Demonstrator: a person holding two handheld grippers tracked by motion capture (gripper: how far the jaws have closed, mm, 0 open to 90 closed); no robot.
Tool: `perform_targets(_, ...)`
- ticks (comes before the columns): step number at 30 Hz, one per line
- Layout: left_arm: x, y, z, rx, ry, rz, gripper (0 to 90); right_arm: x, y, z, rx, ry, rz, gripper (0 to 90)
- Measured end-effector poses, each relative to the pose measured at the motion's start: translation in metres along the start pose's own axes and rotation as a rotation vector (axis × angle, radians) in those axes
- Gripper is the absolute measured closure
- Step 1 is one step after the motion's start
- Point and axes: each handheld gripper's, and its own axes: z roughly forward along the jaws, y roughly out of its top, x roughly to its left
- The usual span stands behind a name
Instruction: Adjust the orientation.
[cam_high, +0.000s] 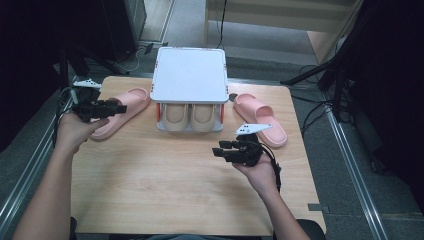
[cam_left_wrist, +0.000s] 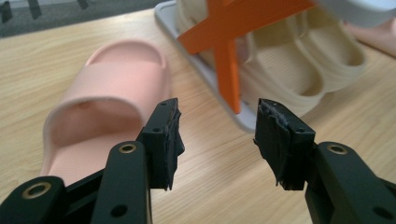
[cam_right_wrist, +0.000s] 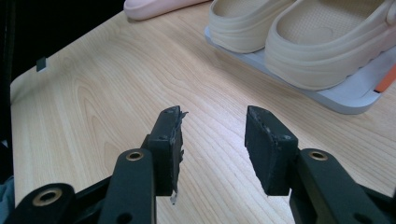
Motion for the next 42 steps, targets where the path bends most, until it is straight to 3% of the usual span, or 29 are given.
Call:
perform_targets(4, 0.014, -0.008, 0.014, 0.027, 0.005, 0.014, 55.0, 0.0, -0.001, 0.001, 0.006, -0.003, 0.0, 56.6)
perform_targets(10, 0.034, -0.018, 0.035, 0.067, 0.02, -0.044, 57.8, 0.0, -0.003, -0.002, 0.001, -0.011, 0.002, 56.6)
perform_targets(19, 0.049, -0.025, 0.052, 0.055, 0.035, -0.086, 60.1, 0.002, -0.009, -0.005, 0.007, -0.024, 0.007, 56.6)
perform_targets(24, 0.051, -0.024, 0.059, 0.042, 0.035, -0.108, 67.0, 0.004, -0.013, -0.007, 0.011, -0.04, 0.008, 56.4)
perform_targets(27, 0.048, -0.024, 0.063, 0.049, 0.029, -0.099, 73.1, 0.004, -0.015, -0.01, 0.009, -0.046, 0.014, 56.4)
perform_targets(34, 0.039, -0.02, 0.068, 0.056, 0.066, -0.095, 78.4, 0.003, -0.016, -0.012, 0.001, -0.054, 0.017, 56.6)
perform_targets(42, 0.028, -0.014, 0.078, 0.047, 0.084, -0.16, 78.8, 0.004, -0.015, -0.01, 0.004, -0.052, 0.012, 56.5)
